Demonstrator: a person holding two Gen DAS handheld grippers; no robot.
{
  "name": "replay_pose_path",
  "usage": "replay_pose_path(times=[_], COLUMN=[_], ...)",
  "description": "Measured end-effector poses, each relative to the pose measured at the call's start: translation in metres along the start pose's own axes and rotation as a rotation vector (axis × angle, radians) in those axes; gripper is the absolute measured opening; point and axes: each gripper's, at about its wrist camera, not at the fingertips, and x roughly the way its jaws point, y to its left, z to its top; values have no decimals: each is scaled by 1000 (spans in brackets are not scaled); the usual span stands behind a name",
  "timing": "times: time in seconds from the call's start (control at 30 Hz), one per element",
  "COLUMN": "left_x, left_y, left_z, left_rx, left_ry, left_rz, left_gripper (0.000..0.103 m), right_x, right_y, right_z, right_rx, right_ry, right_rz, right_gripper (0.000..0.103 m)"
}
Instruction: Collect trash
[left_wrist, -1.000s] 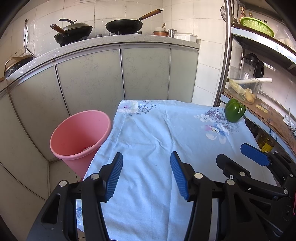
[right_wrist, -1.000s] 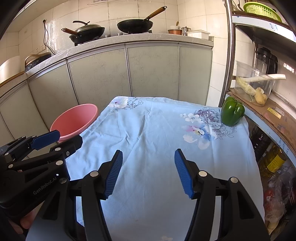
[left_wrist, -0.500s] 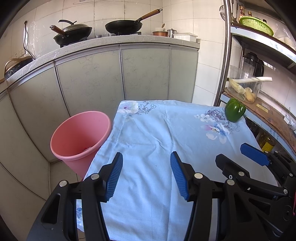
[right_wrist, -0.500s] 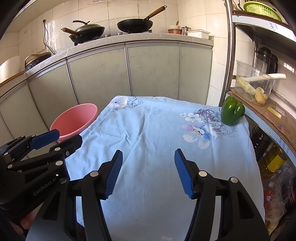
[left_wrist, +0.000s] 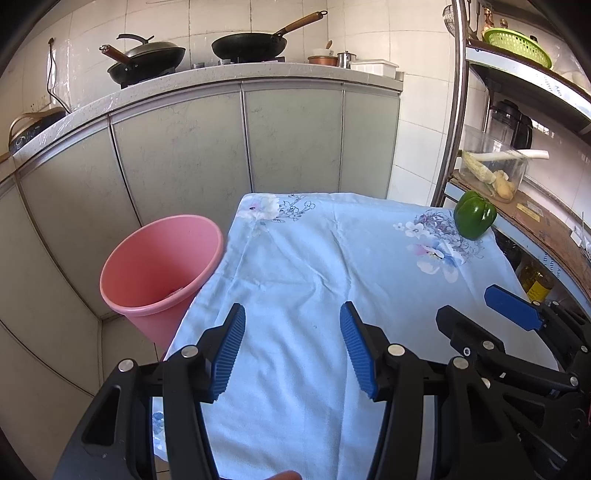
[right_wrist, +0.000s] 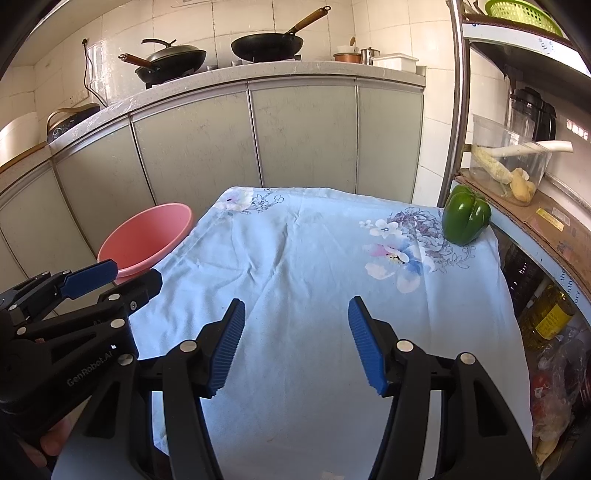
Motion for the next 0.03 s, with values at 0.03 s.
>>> replay_pose_path(times=[0.03], left_x=[1], left_y=[0], left_z=[0], left_rx=[0], left_ry=[2], left_rz=[-1], left_gripper=[53], right_x=[0], right_y=[0], right_z=[0], right_rx=[0], right_ry=[0], right_rz=[0], right_gripper=[59])
